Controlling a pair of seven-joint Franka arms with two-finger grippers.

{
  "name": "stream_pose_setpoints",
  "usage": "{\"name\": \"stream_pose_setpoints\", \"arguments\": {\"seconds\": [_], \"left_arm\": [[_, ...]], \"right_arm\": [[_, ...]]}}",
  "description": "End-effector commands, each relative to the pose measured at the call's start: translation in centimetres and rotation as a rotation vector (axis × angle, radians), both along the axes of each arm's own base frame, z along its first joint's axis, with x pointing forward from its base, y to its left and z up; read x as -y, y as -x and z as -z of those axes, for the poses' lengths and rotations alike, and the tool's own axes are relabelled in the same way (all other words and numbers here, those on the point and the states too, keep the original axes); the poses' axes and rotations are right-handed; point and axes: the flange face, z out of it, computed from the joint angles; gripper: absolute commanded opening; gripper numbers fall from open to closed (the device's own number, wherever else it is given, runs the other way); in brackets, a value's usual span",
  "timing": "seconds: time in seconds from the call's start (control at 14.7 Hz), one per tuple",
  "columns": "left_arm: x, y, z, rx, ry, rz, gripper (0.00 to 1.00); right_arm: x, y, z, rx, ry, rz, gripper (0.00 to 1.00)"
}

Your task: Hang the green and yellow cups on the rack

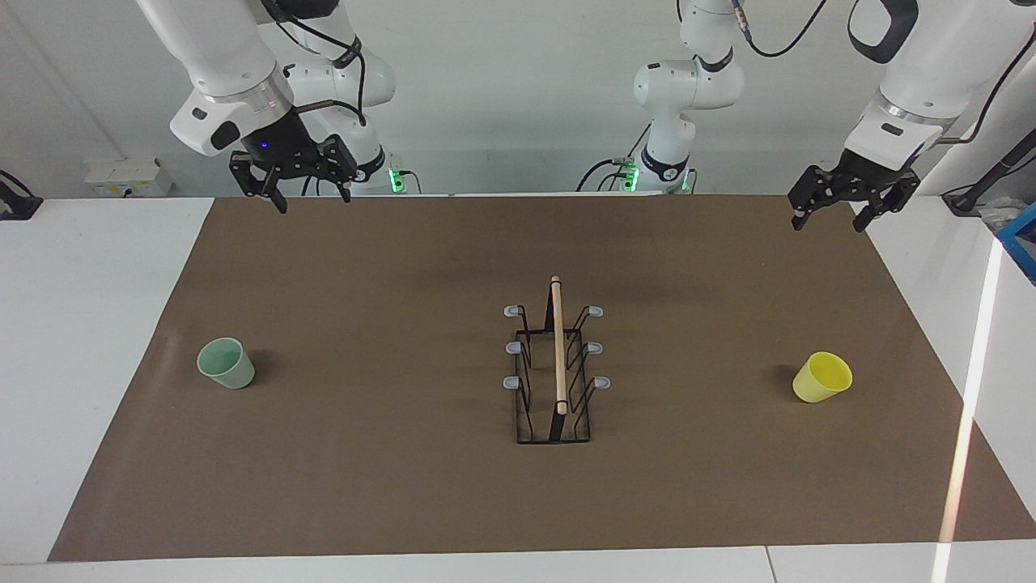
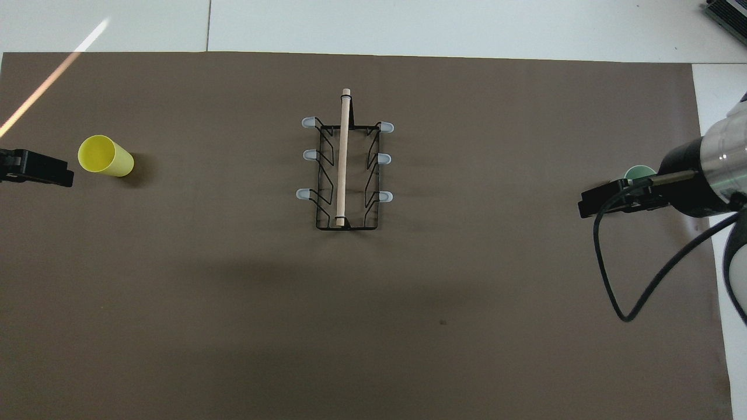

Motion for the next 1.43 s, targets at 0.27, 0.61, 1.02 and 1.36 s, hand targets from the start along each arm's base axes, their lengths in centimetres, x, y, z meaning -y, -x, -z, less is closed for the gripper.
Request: {"name": "stream_pose_setpoints", "arguments": {"seconds": [0.27, 0.61, 1.02, 1.36], "left_arm": [[-0.4, 0.8, -0.1, -0.001, -0.012, -0.001, 1.00], [-1.1, 0.9, -0.2, -0.004, -0.012, -0.018, 1.00], [-1.1, 0.6, -0.3, -0.003, -0.006, -0.035, 1.00], [-1.8, 0.4, -0.4, -0.012, 0.004, -0.103, 1.00]], "right_arm": [[0.4, -0.1, -0.1, 0.001, 0.000, 0.016, 1.00], [0.3, -0.5, 1.2, 0.003, 0.011, 0.010, 1.00], [1.0, -2.9, 4.7, 0.030, 0.061, -0.033, 1.00], [1.8, -4.1, 10.1, 0.035, 0.124, -0.084, 1.00]]}}
